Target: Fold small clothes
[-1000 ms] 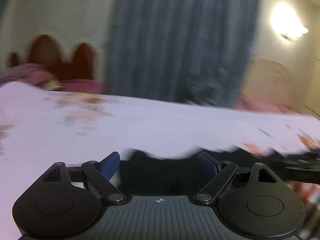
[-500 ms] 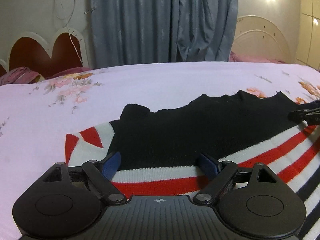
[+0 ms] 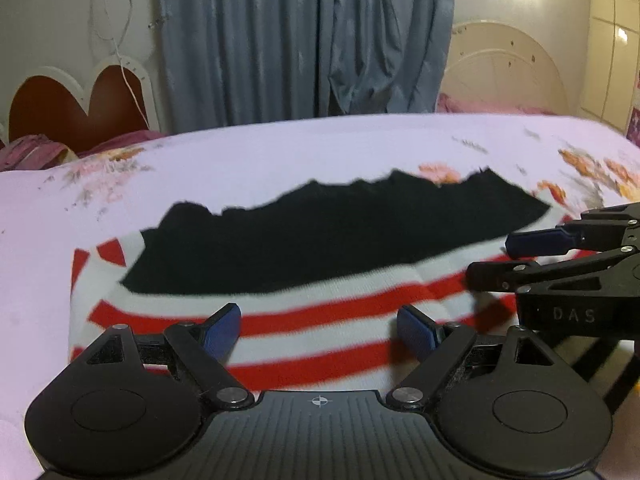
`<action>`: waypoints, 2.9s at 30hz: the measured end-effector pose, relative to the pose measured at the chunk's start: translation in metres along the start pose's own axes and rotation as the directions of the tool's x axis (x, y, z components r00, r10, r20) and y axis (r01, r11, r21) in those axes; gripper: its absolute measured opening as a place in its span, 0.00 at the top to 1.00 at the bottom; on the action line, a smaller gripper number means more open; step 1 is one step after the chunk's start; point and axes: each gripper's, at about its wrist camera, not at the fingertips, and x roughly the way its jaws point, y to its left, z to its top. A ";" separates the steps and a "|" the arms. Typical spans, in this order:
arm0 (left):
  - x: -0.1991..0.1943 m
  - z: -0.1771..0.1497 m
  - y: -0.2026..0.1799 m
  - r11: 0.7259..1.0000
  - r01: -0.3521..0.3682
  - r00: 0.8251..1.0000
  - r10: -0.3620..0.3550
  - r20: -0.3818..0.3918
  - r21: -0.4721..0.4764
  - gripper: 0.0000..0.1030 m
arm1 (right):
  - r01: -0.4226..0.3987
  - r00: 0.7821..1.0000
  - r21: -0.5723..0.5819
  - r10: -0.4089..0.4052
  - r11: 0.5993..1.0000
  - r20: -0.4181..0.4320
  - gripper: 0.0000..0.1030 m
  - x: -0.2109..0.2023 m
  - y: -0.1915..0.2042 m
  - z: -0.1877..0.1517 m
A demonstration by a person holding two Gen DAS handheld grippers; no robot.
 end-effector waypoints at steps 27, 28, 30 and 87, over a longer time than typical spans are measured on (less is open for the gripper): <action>-0.050 -0.057 -0.004 1.000 -0.021 1.000 0.021 -0.001 0.020 0.14 | 0.132 0.988 0.006 -0.131 0.991 -0.079 0.55 -0.054 0.026 -0.057; -0.054 -0.056 -0.005 0.999 -0.023 1.000 0.022 0.008 0.024 0.14 | 0.133 0.988 0.000 -0.132 0.991 -0.075 0.55 -0.057 0.027 -0.057; -0.063 -0.057 -0.005 1.000 -0.008 0.999 0.008 0.031 0.006 0.14 | 0.099 0.993 0.034 -0.097 0.994 -0.062 0.57 -0.063 0.025 -0.053; -0.107 -0.086 0.044 0.979 -0.169 0.986 0.168 -0.021 -0.111 0.12 | 0.219 0.974 0.149 -0.205 0.964 -0.101 0.49 -0.114 -0.042 -0.103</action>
